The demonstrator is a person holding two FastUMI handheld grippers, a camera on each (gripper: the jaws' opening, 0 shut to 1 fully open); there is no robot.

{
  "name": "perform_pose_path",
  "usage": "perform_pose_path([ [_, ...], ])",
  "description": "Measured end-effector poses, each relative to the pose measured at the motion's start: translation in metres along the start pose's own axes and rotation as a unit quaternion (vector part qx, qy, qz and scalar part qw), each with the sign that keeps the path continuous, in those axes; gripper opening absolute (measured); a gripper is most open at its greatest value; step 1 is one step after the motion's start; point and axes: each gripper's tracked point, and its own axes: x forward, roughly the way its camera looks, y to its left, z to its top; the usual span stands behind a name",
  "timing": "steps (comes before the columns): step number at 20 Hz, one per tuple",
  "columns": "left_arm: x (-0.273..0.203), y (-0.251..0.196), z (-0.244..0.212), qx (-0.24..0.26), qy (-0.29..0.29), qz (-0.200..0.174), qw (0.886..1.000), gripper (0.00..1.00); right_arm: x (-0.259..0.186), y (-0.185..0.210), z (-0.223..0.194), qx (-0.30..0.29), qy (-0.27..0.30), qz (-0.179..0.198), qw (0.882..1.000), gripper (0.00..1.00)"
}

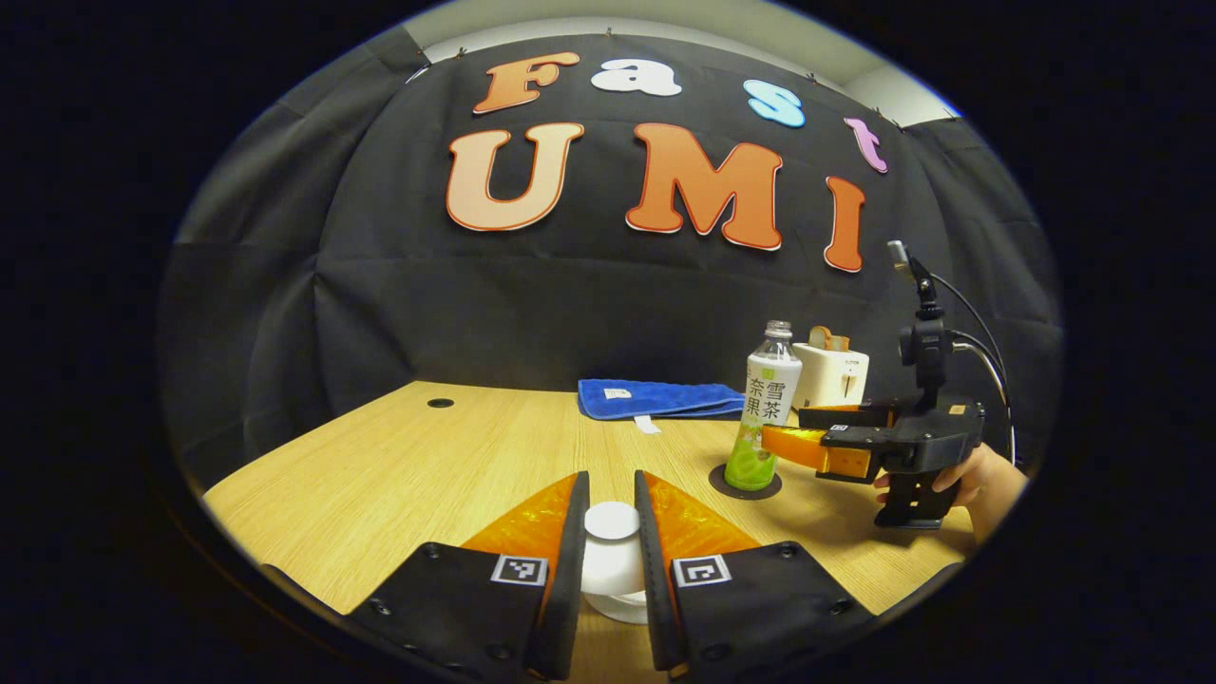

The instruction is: Open the teacup lid with one hand, grasp the water bottle and pour water into the teacup with the other hand; after pouring, place the water bottle on the coaster and then close the teacup lid.

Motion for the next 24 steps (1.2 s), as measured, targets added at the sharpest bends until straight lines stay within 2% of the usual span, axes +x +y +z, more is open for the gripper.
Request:
perform_pose_path([
  [5, 0.010, -0.016, -0.016, 0.008, 0.017, -0.011, 1.000, 0.33, -0.028, -0.008, 0.005, 0.012, -0.015, -0.007, 1.000, 0.96],
  [11, 0.019, -0.020, -0.034, 0.022, 0.039, -0.008, 0.999, 0.33, -0.055, -0.007, 0.013, 0.013, -0.031, -0.004, 0.999, 0.96],
  [17, 0.018, -0.025, -0.037, 0.047, 0.051, -0.001, 0.998, 0.34, -0.073, -0.001, 0.014, 0.026, -0.033, 0.010, 0.999, 0.96],
  [21, 0.016, -0.025, -0.036, 0.056, 0.057, 0.001, 0.997, 0.34, -0.087, -0.006, 0.017, 0.023, -0.044, 0.002, 0.999, 0.96],
  [23, 0.011, -0.026, -0.027, 0.060, 0.045, 0.003, 0.997, 0.47, -0.096, -0.009, 0.020, 0.027, -0.050, 0.000, 0.998, 0.96],
  [24, 0.008, -0.025, -0.019, 0.062, 0.035, 0.007, 0.997, 0.51, -0.100, -0.011, 0.022, 0.030, -0.053, -0.003, 0.998, 0.96],
])
